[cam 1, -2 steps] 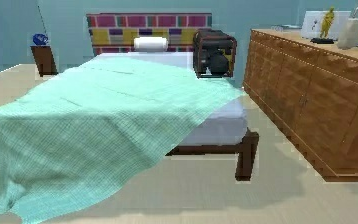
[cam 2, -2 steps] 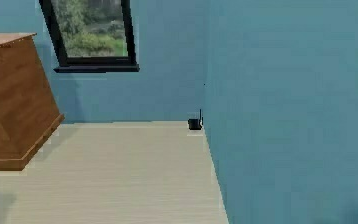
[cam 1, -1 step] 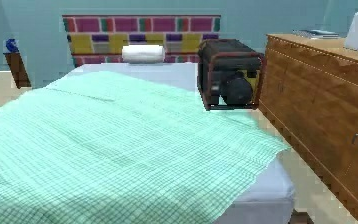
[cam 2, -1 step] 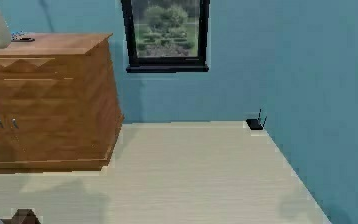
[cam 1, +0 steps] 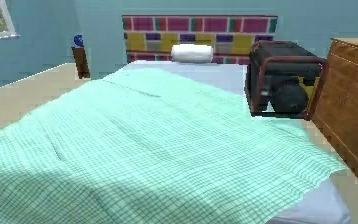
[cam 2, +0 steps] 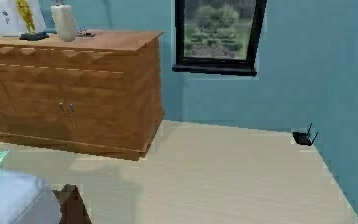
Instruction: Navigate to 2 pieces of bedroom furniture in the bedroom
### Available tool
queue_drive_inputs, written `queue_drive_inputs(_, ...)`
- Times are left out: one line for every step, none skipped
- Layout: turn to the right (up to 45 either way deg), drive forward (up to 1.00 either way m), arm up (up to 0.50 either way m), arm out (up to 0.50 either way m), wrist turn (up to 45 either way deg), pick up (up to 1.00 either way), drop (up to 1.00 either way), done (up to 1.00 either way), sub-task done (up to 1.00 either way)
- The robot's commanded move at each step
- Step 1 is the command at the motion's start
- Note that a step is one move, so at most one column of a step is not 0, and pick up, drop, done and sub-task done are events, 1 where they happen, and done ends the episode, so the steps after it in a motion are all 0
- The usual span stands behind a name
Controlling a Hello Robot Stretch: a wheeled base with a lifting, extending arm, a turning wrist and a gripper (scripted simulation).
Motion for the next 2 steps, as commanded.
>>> queue_drive_inputs(0.0,0.00,0.00,0.00,0.0,0.00,0.00,0.00,1.00)
queue_drive_inputs(-45.0,0.00,0.00,0.00,0.0,0.00,0.00,0.00,0.00)
